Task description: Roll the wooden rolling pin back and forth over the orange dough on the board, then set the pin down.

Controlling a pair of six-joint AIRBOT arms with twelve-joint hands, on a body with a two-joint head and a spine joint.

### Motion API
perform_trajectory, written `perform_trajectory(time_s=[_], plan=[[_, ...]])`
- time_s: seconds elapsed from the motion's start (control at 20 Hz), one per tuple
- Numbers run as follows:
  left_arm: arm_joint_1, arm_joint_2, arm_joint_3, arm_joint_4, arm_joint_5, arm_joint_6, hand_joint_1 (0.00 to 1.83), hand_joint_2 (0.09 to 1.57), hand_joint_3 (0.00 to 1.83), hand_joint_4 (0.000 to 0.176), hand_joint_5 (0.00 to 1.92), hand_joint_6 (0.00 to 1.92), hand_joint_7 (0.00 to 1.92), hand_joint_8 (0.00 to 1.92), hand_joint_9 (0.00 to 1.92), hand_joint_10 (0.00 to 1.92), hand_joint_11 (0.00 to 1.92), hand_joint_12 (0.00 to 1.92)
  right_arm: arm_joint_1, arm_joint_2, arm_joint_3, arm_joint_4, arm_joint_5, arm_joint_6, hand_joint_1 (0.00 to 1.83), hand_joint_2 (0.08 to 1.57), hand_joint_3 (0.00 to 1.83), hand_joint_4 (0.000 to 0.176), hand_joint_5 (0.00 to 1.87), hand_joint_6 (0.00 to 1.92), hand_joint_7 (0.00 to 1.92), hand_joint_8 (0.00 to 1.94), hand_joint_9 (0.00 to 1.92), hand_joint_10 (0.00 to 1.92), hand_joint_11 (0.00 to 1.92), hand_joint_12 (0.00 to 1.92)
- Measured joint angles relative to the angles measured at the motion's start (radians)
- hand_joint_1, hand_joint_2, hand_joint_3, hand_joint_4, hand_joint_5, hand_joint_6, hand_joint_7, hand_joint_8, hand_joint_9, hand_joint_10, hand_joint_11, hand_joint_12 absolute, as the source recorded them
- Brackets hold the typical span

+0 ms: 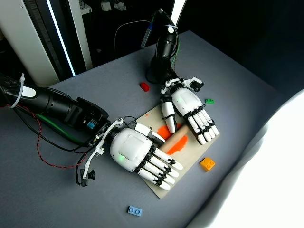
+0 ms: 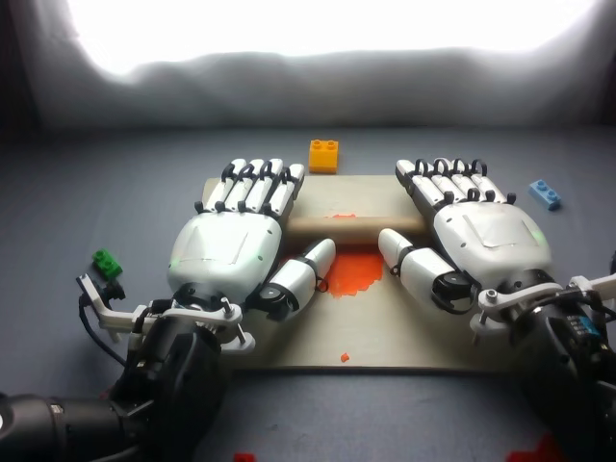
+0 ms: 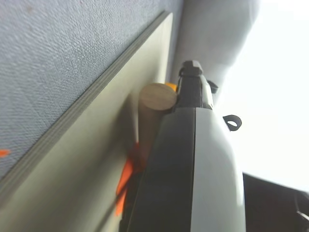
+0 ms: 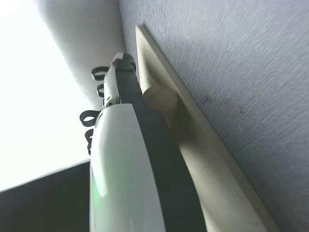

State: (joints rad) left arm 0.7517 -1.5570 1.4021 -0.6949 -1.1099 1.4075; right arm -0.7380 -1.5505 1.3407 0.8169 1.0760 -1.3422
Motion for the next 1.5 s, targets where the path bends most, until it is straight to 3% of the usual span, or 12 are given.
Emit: perform_trajectory(time_s=[1.5], plan=[[-0.048, -0.042, 0.115, 0.030, 0.097, -0.030, 0.00, 1.48, 0.00, 0.000, 0.05, 0.00, 0.04, 0.00, 0.00, 0.00, 0.00, 0.00, 0.047, -0.049, 0.091, 0.021, -0.050, 0.024, 0.00, 1.52, 0.00, 0.000, 0.10, 0.00, 0.11, 0.00, 0.06, 0.00, 0.00, 0.14]])
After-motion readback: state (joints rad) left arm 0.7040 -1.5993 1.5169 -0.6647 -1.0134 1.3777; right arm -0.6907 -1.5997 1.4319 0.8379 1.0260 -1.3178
